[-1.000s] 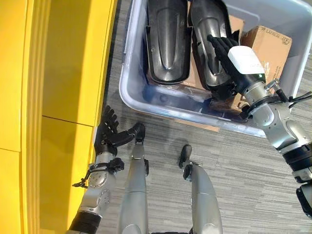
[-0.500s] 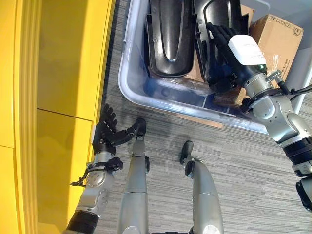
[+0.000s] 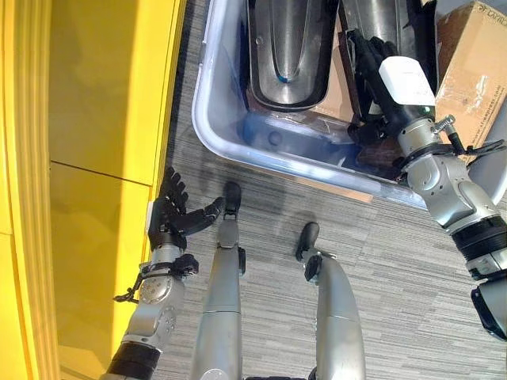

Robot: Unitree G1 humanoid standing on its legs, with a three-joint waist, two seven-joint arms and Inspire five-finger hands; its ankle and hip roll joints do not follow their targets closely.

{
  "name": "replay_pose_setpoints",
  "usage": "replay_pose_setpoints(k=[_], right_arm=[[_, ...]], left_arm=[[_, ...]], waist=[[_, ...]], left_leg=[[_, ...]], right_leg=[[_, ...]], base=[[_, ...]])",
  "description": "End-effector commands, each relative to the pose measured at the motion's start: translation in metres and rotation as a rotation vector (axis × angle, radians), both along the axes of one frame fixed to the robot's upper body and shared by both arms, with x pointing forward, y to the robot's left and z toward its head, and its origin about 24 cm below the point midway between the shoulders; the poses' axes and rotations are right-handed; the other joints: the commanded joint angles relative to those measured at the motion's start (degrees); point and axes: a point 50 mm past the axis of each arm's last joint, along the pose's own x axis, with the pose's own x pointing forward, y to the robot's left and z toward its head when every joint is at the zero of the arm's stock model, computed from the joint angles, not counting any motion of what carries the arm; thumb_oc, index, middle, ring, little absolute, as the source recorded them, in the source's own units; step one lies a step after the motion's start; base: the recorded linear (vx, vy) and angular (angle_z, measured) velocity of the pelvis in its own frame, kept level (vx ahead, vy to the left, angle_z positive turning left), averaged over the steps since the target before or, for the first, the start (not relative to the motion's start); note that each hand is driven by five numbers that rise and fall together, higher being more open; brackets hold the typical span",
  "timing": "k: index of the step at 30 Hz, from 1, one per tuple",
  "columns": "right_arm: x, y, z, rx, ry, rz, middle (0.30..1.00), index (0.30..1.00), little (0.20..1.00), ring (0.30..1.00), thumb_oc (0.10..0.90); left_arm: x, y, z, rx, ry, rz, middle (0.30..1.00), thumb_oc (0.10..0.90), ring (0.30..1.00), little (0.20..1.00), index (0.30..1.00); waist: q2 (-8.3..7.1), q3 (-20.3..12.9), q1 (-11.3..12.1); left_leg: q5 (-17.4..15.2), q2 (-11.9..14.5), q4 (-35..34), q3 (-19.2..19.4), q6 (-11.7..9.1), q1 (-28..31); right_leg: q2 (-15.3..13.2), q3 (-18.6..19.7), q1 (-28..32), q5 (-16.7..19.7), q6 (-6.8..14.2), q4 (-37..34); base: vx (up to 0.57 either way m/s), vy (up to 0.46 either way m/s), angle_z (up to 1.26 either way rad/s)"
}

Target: Move parts from the plastic box to the shelf.

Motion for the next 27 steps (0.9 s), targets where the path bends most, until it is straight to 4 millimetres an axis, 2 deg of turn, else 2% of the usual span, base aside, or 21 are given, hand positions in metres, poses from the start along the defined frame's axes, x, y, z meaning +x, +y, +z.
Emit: replay_pose_setpoints(k=[1, 8, 18, 21, 25, 27], right_arm=[[-0.001, -0.032, 0.014, -0.019, -0.022, -0.125, 1.000, 1.000, 1.000, 1.000, 0.900], [-0.003, -0.039, 0.011, 0.013, -0.031, -0.144, 1.000, 1.000, 1.000, 1.000, 0.900], [-0.021, -0.044, 0.020, 0.040, -0.112, -0.112, 1.000, 1.000, 1.000, 1.000, 0.900], [-0.031, -0.042, 0.023, 0.068, -0.157, -0.074, 1.000, 1.000, 1.000, 1.000, 0.900], [-0.035, -0.038, 0.019, 0.126, -0.169, -0.039, 1.000, 1.000, 1.000, 1.000, 0.900], [-0.033, -0.029, 0.016, 0.198, -0.169, 0.008, 1.000, 1.000, 1.000, 1.000, 0.900]], left_arm=[[-0.006, -0.001, 0.027, 0.000, -0.165, 0.000, 1.000, 0.900, 1.000, 1.000, 1.000], [-0.006, 0.001, 0.026, -0.007, -0.166, 0.014, 1.000, 0.900, 1.000, 1.000, 1.000], [-0.008, 0.003, 0.026, -0.002, -0.166, 0.024, 1.000, 0.900, 1.000, 1.000, 1.000], [-0.009, 0.004, 0.025, 0.003, -0.159, 0.029, 1.000, 0.900, 1.000, 1.000, 1.000], [-0.009, 0.004, 0.025, 0.002, -0.160, 0.031, 1.000, 0.900, 1.000, 1.000, 1.000], [-0.008, 0.002, 0.024, -0.003, -0.156, 0.025, 1.000, 0.900, 1.000, 1.000, 1.000]], waist=[[4.32, -0.05, -1.03], [4.22, -0.05, -1.35], [3.70, -0.05, -2.04], [3.33, -0.05, -2.47], [3.30, -0.05, -2.57], [3.44, -0.05, -2.55]], left_leg=[[-11.95, 4.73, 10.66, -1.61, -1.89, 0.34], [-12.05, 4.68, 10.71, -1.52, -1.95, 0.05], [-12.40, 4.68, 10.90, -1.44, -1.89, 0.58], [-12.52, 4.80, 10.90, -1.38, -1.86, 0.82], [-12.63, 4.77, 10.97, -1.35, -1.84, 1.01], [-12.61, 4.65, 10.98, -1.30, -1.72, 1.06]], right_leg=[[0.00, 2.85, 10.10, 1.95, 1.38, -7.13], [0.01, 2.93, 9.66, 2.13, 1.46, -7.05], [0.00, 3.02, 10.25, 1.89, 1.49, -7.22], [0.03, 3.15, 10.44, 1.92, 1.53, -7.29], [0.07, 3.28, 10.76, 1.92, 1.57, -7.46], [0.10, 3.32, 10.95, 1.94, 1.53, -7.54]], base=[[0.00, 0.000, 0.00], [0.00, 0.000, 0.00], [0.00, 0.000, 0.00], [0.00, 0.000, 0.00], [0.00, 0.000, 0.00], [0.00, 0.000, 0.00]])
